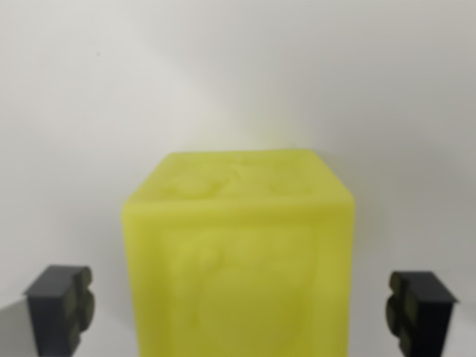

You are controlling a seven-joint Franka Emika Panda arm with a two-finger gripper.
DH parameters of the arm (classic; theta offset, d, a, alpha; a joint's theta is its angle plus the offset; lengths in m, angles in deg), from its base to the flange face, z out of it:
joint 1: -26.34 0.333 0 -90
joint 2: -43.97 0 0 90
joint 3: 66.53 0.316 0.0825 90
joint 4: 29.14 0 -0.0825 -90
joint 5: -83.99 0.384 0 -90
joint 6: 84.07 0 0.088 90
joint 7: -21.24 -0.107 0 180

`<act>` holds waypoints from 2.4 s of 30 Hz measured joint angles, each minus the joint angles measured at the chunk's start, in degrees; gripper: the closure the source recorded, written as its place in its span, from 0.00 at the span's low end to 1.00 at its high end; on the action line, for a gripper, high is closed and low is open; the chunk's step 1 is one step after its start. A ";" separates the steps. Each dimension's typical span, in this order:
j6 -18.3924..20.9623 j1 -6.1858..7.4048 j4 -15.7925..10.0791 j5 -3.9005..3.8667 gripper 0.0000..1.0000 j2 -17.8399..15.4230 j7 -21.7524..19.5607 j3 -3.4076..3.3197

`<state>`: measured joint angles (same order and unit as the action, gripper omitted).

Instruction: Pick yellow cube

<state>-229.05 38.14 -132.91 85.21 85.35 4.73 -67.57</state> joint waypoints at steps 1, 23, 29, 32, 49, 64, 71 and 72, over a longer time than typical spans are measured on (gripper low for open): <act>-0.21 0.00 0.11 0.01 0.00 0.31 0.01 0.00; -1.97 0.02 1.10 0.10 1.00 3.01 0.09 0.00; -1.12 0.02 0.60 0.10 1.00 1.64 0.09 -0.01; -0.50 0.02 0.28 0.06 1.00 0.70 0.07 -0.01; 3.23 0.01 -1.07 -0.15 1.00 -4.36 -0.06 -0.01; 6.86 0.00 -1.55 -0.33 1.00 -8.50 -0.16 -0.01; 8.67 -0.01 -1.58 -0.39 1.00 -10.31 -0.21 -0.01; 8.92 -0.01 -1.57 -0.40 1.00 -10.55 -0.21 -0.01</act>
<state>-220.12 38.13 -134.48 84.81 74.80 4.51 -67.58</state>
